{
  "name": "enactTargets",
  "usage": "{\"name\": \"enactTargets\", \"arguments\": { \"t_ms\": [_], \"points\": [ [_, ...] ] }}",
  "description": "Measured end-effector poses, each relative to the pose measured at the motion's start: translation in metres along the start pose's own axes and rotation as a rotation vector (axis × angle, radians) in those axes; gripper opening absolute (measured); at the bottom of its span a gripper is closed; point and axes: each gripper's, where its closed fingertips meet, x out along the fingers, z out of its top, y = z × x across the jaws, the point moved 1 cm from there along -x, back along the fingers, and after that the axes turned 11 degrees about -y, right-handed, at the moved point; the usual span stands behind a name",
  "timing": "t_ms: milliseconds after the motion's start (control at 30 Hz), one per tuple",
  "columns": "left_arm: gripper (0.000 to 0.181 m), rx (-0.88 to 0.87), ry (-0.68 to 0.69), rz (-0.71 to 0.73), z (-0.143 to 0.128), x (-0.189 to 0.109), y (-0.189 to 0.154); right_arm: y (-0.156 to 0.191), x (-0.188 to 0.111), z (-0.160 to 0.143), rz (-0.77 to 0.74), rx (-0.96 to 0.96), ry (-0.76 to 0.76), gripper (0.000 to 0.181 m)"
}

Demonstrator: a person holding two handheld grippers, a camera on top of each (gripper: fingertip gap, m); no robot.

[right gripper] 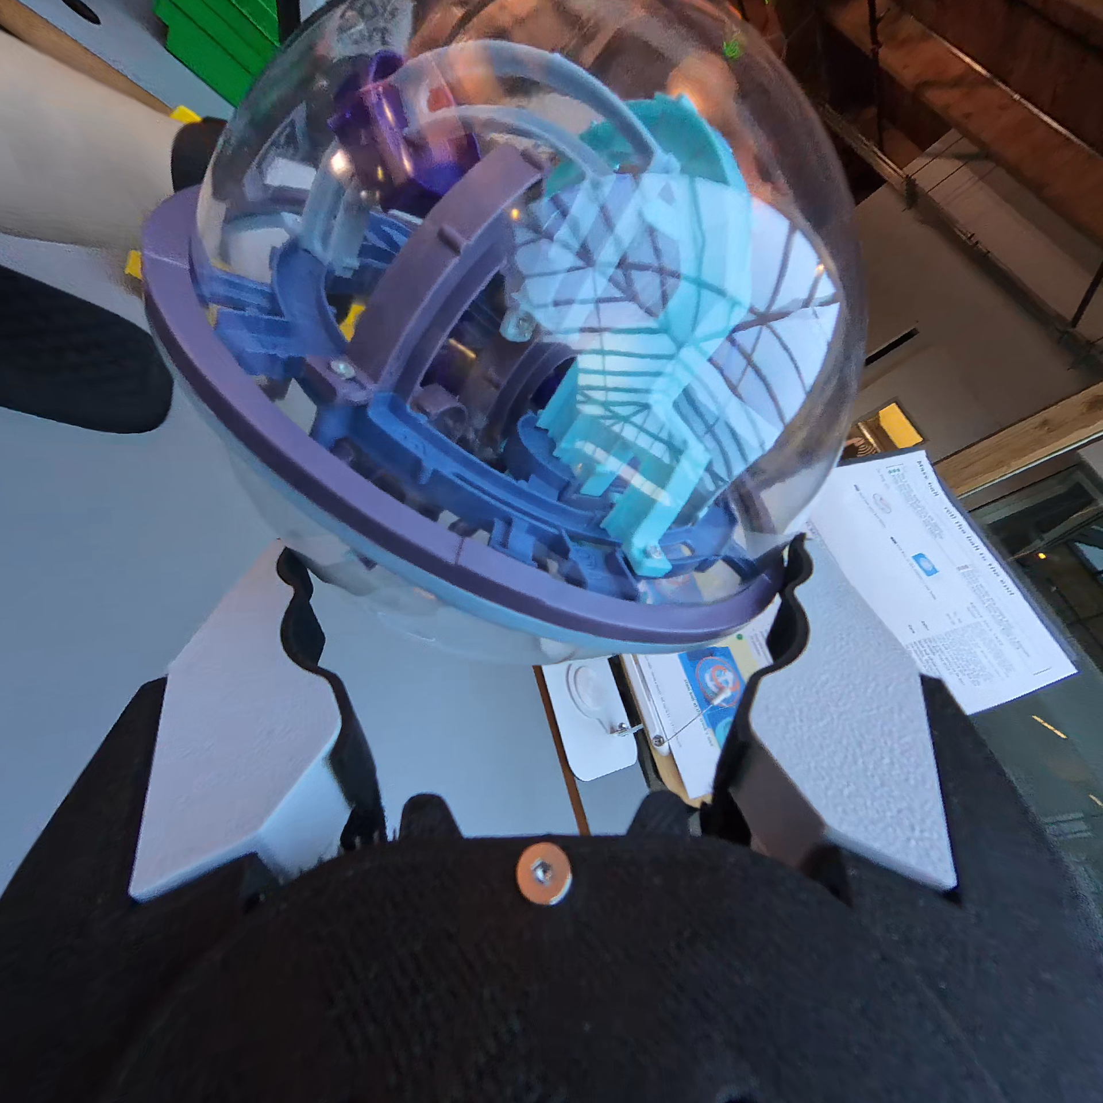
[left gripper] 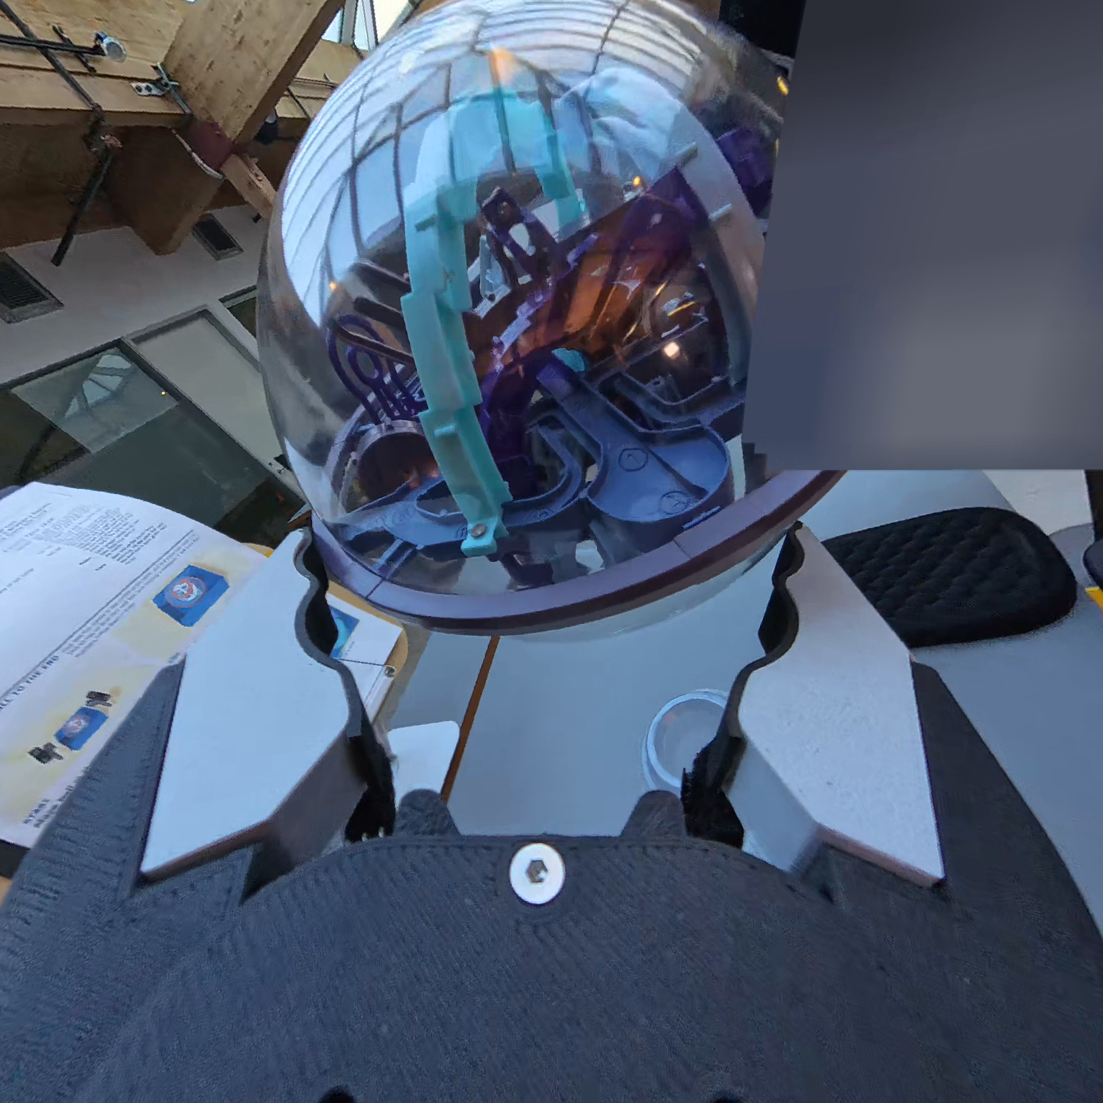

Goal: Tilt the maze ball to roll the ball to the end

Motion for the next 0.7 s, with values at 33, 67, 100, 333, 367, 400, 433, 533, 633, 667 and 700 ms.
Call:
{"name": "enactTargets", "arguments": {
  "t_ms": [33, 67, 100, 333, 367, 400, 433, 533, 633, 667, 700],
  "points": [
    [0.145, 0.029, 0.013, 0.000, 0.004, 0.000, 0.001, -0.002, 0.000, 0.003, -0.009, -0.018, -0.006, 0.153],
    [0.145, 0.059, 0.030, 0.001, 0.007, -0.001, 0.002, -0.003, 0.000, 0.005, -0.018, -0.036, -0.012, 0.153],
    [0.145, 0.094, 0.050, 0.003, 0.010, -0.001, 0.003, -0.004, 0.000, 0.006, -0.028, -0.058, -0.014, 0.153],
    [0.145, 0.383, 0.128, 0.030, 0.035, -0.007, 0.004, -0.010, 0.002, 0.022, -0.127, -0.242, -0.082, 0.153],
    [0.145, 0.422, 0.130, 0.034, 0.038, -0.009, 0.002, -0.009, 0.002, 0.023, -0.140, -0.269, -0.097, 0.153],
    [0.145, 0.457, 0.139, 0.038, 0.039, -0.010, 0.000, -0.007, 0.002, 0.024, -0.154, -0.293, -0.105, 0.153],
    [0.145, 0.476, 0.153, 0.042, 0.039, -0.010, -0.002, -0.006, 0.003, 0.023, -0.162, -0.304, -0.102, 0.153],
    [0.145, 0.417, 0.180, 0.048, 0.031, -0.012, -0.008, 0.003, 0.006, 0.012, -0.124, -0.226, -0.075, 0.152],
    [0.145, 0.427, 0.177, 0.054, 0.023, -0.014, -0.014, 0.010, 0.007, 0.006, -0.125, -0.238, -0.069, 0.152],
    [0.145, 0.428, 0.182, 0.054, 0.020, -0.015, -0.015, 0.011, 0.007, 0.003, -0.126, -0.242, -0.064, 0.152],
    [0.145, 0.423, 0.187, 0.053, 0.018, -0.015, -0.015, 0.012, 0.007, 0.002, -0.126, -0.238, -0.063, 0.152]
  ]
}}
